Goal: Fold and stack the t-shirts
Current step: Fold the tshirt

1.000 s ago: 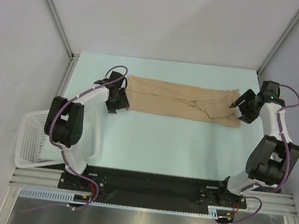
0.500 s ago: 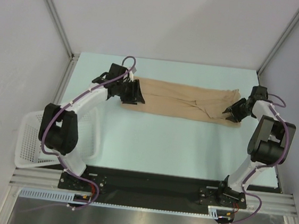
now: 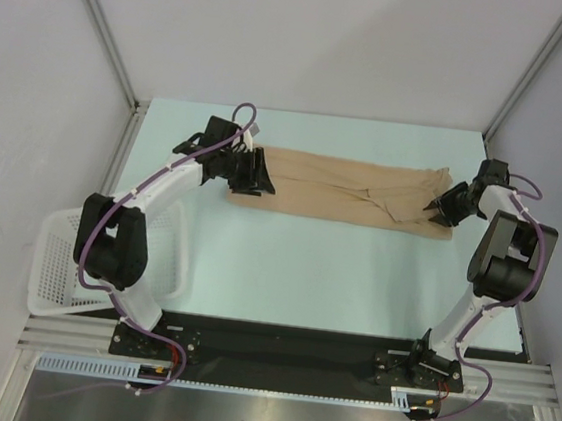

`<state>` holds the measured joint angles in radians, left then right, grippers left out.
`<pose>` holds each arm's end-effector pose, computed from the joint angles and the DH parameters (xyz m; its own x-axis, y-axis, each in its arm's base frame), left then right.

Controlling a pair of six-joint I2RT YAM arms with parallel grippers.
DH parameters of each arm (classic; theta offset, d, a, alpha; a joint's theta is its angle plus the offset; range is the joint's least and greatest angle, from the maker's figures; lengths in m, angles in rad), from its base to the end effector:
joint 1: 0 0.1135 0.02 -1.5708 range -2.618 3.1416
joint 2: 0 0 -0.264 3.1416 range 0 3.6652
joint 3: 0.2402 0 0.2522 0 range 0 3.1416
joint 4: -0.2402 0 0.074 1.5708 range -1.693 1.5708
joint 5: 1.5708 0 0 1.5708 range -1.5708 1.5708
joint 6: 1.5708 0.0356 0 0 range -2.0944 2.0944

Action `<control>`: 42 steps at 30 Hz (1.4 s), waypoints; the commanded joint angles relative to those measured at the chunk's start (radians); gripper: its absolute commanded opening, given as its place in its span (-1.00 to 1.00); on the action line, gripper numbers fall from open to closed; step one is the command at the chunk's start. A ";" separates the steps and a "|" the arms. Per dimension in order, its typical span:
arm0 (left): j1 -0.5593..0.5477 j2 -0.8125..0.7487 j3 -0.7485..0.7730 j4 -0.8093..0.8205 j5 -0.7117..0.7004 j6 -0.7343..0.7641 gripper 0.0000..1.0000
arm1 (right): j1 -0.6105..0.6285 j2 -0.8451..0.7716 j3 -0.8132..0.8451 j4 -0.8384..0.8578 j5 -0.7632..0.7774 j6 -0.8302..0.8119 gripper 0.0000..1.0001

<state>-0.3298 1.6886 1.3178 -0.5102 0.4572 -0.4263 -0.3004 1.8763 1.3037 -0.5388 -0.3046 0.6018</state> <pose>0.3436 -0.1342 0.2611 -0.8946 -0.0860 -0.4386 0.2048 0.7934 -0.5732 0.3716 -0.1039 0.1862 -0.6179 0.7568 -0.2133 0.6127 0.6334 0.4726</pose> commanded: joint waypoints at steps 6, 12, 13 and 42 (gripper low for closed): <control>-0.005 -0.010 0.058 -0.011 0.021 0.012 0.05 | 0.000 0.017 -0.010 0.022 0.005 -0.017 -0.17; -0.003 -0.009 0.052 -0.011 0.021 0.015 0.05 | 0.006 0.053 -0.004 0.059 -0.016 -0.002 -0.17; -0.002 -0.009 0.054 -0.011 0.023 0.017 0.05 | 0.007 0.058 -0.006 0.066 -0.024 0.003 -0.18; 0.041 -0.012 0.015 -0.001 0.040 0.018 0.05 | 0.037 0.228 0.117 0.388 -0.199 0.493 -1.00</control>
<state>-0.2996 1.6890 1.3319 -0.5335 0.4751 -0.4244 -0.2714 2.0750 1.3533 -0.2485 -0.4854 0.9863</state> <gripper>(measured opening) 0.527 0.028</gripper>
